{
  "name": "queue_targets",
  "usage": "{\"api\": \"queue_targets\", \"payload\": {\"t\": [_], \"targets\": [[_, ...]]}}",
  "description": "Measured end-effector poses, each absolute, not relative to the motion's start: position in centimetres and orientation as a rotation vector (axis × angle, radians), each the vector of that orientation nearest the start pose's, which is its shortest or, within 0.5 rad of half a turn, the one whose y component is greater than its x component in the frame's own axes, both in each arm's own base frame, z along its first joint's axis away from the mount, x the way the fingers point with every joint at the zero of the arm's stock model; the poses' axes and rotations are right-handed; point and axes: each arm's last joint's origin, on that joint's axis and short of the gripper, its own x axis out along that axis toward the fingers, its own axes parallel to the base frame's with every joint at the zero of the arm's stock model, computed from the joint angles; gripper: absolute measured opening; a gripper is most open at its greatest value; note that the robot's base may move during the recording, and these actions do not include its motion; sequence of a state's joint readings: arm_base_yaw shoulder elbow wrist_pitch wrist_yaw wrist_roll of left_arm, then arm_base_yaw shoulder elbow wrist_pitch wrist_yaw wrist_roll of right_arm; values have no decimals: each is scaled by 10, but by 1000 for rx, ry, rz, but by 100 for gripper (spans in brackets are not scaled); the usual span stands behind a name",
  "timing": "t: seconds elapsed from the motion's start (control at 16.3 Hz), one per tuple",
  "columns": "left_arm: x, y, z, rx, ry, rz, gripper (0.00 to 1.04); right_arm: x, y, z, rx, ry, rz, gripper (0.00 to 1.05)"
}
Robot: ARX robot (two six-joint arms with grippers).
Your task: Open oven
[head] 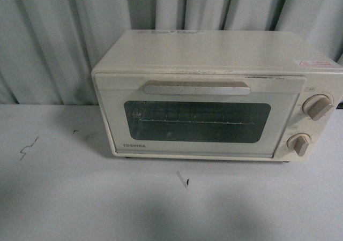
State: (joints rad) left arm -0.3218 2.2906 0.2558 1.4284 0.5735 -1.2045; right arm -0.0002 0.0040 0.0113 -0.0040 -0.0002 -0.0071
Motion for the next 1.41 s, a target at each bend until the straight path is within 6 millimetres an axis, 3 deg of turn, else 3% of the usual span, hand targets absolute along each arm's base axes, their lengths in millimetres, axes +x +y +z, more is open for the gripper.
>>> {"api": "queue_targets", "payload": {"t": [1.41], "targets": [[198,-82,4,-1160,1070,-386,98,97,0,167,-7,-3,0,98]]}}
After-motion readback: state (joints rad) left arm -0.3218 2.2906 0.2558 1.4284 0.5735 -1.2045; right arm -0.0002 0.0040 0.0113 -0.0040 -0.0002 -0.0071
